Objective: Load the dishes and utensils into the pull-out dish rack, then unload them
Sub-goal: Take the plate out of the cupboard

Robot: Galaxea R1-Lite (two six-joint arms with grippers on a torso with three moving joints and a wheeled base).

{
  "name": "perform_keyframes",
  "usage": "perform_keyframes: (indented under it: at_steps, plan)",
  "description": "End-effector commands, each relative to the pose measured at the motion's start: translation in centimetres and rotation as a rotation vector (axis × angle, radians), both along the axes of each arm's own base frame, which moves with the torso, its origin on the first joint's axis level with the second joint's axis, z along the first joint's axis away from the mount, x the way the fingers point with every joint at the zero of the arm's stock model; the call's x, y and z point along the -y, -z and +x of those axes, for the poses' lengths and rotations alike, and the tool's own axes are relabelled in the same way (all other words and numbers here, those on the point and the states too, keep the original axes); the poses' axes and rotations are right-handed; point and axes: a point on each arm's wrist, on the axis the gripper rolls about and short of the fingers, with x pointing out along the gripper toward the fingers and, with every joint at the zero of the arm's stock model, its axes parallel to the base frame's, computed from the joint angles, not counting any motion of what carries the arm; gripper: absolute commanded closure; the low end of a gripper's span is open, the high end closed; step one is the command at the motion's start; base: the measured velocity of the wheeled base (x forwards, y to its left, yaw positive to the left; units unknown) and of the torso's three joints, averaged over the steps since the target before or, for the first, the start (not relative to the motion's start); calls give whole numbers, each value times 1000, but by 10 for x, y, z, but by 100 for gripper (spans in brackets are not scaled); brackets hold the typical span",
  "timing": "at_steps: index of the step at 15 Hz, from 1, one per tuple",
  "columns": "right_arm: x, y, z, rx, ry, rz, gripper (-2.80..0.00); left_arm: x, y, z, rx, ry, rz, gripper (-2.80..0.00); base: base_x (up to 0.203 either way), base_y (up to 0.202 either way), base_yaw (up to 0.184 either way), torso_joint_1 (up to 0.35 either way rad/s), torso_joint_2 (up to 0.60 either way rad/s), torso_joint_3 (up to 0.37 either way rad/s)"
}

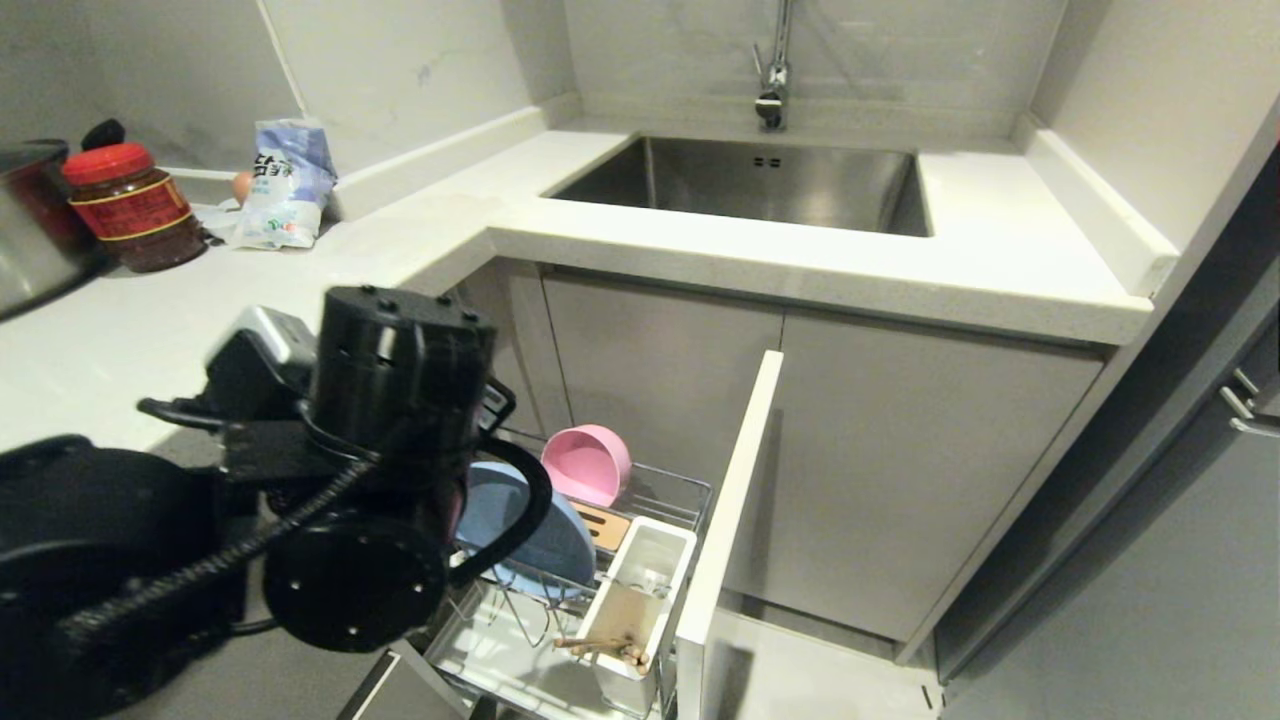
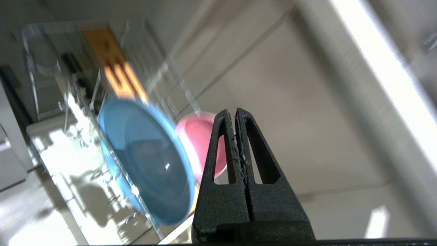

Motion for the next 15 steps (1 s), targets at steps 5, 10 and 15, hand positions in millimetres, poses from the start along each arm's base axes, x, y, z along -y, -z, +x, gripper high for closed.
perform_keyframes:
  at_steps: [5, 10, 15]
  plan:
    - [0, 7, 2, -25, -1, 0, 0, -110, -94, -47, 102, -27, 56, 0, 0, 0, 0, 0, 0, 0]
    - [0, 7, 2, -25, -1, 0, 0, -180, -126, -152, 334, 25, 266, 0, 0, 0, 0, 0, 0, 0]
    - [0, 7, 2, -25, -1, 0, 0, -188, -44, -248, 343, 120, 604, 0, 0, 0, 0, 0, 0, 0]
